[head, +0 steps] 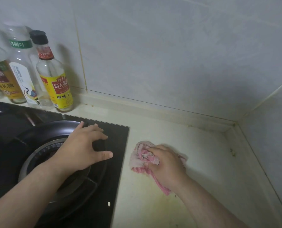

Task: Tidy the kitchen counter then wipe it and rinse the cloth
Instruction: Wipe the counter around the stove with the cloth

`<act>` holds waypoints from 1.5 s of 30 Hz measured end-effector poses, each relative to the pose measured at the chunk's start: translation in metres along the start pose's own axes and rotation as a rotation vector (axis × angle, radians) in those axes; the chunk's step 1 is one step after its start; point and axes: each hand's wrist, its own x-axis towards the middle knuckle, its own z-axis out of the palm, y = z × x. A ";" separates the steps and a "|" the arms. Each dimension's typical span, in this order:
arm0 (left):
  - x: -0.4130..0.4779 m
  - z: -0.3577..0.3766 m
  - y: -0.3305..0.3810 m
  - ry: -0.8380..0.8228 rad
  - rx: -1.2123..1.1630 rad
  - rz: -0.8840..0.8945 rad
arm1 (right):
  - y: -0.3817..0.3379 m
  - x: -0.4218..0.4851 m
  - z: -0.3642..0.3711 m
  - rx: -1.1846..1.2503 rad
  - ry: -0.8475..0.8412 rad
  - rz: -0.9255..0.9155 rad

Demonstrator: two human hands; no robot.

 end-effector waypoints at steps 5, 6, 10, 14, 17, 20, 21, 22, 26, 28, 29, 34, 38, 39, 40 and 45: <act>-0.001 0.002 -0.002 0.021 -0.047 0.010 | -0.004 0.008 0.003 0.002 0.026 0.027; -0.001 0.002 -0.001 0.018 -0.044 0.012 | -0.006 0.012 0.004 -0.001 0.033 0.030; 0.000 0.000 0.001 0.016 -0.026 0.011 | -0.014 0.041 0.005 -0.020 0.044 0.047; -0.001 0.001 0.002 0.020 -0.033 0.001 | -0.016 0.072 0.007 -0.092 0.010 0.045; 0.000 0.001 0.003 0.019 -0.032 -0.017 | -0.018 0.080 0.005 -0.139 -0.028 0.034; -0.001 0.000 0.004 0.003 -0.038 -0.032 | -0.021 0.068 0.005 -0.147 -0.070 -0.003; -0.001 -0.001 0.004 -0.003 -0.035 -0.034 | -0.023 0.060 0.005 -0.141 -0.084 -0.015; -0.001 -0.001 0.004 -0.010 -0.030 -0.036 | -0.025 0.052 0.005 -0.132 -0.093 -0.022; -0.001 -0.004 0.006 -0.043 -0.010 -0.042 | -0.036 0.009 0.004 -0.116 -0.102 -0.058; -0.002 -0.004 0.006 -0.055 0.010 -0.037 | -0.038 -0.014 0.006 -0.102 -0.115 -0.078; -0.003 -0.005 0.006 -0.062 0.026 -0.033 | -0.038 -0.025 0.008 -0.088 -0.123 -0.089; -0.019 -0.005 0.017 -0.052 0.149 0.019 | -0.035 -0.060 0.014 -0.062 -0.115 -0.143; -0.057 -0.006 0.035 -0.014 -0.052 -0.039 | -0.034 -0.061 0.017 -0.061 -0.063 -0.150; -0.067 -0.006 0.038 -0.013 -0.111 -0.058 | -0.034 -0.060 0.017 -0.064 -0.059 -0.149; -0.076 -0.005 0.040 -0.019 -0.169 -0.085 | -0.033 -0.058 0.016 -0.069 -0.056 -0.145; -0.096 0.006 0.041 -0.021 -0.237 -0.144 | -0.025 -0.041 0.016 -0.099 -0.024 -0.103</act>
